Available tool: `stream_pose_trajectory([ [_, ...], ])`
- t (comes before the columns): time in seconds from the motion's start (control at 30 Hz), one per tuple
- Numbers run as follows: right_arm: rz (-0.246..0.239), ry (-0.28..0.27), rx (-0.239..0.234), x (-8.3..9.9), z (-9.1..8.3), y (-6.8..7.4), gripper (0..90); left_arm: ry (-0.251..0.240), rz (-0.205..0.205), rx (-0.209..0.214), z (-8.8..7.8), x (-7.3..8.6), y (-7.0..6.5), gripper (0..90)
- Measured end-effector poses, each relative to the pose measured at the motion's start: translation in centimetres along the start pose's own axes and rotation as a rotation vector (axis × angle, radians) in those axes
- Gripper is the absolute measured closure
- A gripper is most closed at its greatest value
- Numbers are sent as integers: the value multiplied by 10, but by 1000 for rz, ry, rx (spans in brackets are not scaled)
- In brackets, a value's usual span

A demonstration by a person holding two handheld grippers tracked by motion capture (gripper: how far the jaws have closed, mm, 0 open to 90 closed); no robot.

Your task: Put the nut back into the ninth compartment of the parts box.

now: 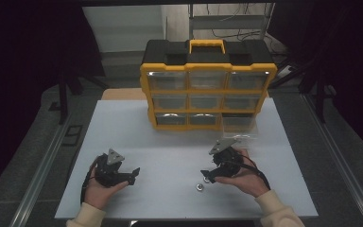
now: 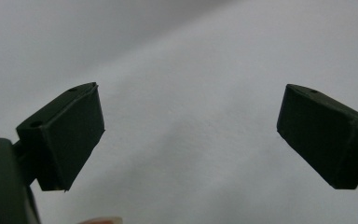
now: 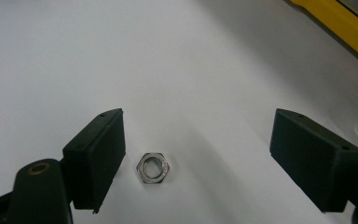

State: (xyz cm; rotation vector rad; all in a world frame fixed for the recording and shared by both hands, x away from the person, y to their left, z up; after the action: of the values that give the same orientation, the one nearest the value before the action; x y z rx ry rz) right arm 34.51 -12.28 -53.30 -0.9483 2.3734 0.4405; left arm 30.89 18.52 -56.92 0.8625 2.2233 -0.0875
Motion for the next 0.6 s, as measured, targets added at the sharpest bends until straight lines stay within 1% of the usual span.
stream_pose_trajectory([
  [0.13,-2,9,9,0,2,2,198,-1,-3,0,0,0,0,77],
  [0.23,-11,19,13,0,5,3,205,1,0,1,1,0,0,78],
  [0.43,-31,60,40,5,13,4,212,0,-1,1,0,0,0,78],
  [0.6,-43,83,57,9,17,3,230,1,-1,2,1,0,0,78],
])
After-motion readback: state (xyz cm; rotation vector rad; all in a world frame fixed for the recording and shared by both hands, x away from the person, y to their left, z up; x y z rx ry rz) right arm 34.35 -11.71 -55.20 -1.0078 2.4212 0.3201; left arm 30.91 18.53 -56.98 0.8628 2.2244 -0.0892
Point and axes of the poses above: each handheld gripper's, and its own axes: z roughly forward along the jaws, x roughly out of its underside, y roughly to its left, the point moved 8 cm from there along z, roughly forward along the jaws, and after that the axes turned 15 degrees about z, right-handed, at the moved point
